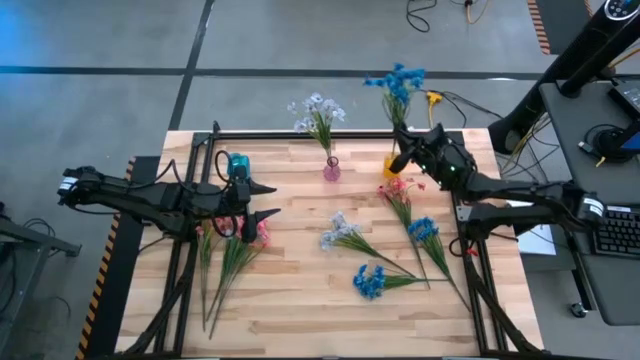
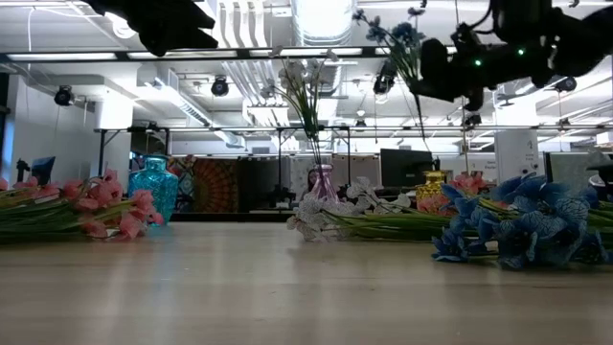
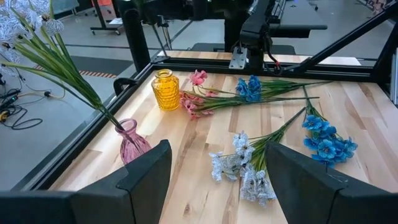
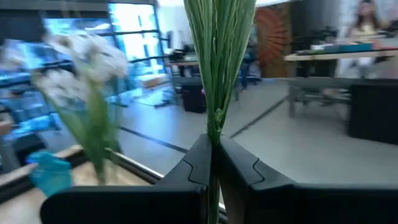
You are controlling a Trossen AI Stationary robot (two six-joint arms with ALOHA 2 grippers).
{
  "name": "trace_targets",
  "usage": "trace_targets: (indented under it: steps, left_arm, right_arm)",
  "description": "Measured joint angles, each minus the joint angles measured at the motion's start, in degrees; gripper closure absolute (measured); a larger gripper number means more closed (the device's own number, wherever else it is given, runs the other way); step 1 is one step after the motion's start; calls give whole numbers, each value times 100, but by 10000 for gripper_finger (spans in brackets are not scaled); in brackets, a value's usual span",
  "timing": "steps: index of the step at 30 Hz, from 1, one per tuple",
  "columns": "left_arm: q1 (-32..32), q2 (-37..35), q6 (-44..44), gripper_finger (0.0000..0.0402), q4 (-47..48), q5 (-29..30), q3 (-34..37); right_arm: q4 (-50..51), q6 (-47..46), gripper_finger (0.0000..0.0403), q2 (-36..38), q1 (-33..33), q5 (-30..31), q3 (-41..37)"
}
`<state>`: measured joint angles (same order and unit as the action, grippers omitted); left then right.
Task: Sort flowers into vase by color
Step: Put the top blue flowers into the yellow vase
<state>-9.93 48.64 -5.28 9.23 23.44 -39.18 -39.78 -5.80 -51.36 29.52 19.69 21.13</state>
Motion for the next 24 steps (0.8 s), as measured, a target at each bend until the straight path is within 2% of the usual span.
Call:
trace_targets:
  steps: [4, 9, 24]
  left_arm:
    - [0, 88, 0, 162, -40, 1, 0]
    - [0, 230, 64, 162, -143, 8, 0]
    - [0, 242, 523, 162, -568, 160, 0]
  right_arm:
    - [-192, 207, 390, 101, 6, 309, -309]
    - [-888, 448, 390, 2, 4, 499, -639]
    - [-1858, 611, 390, -914, 4, 756, -838]
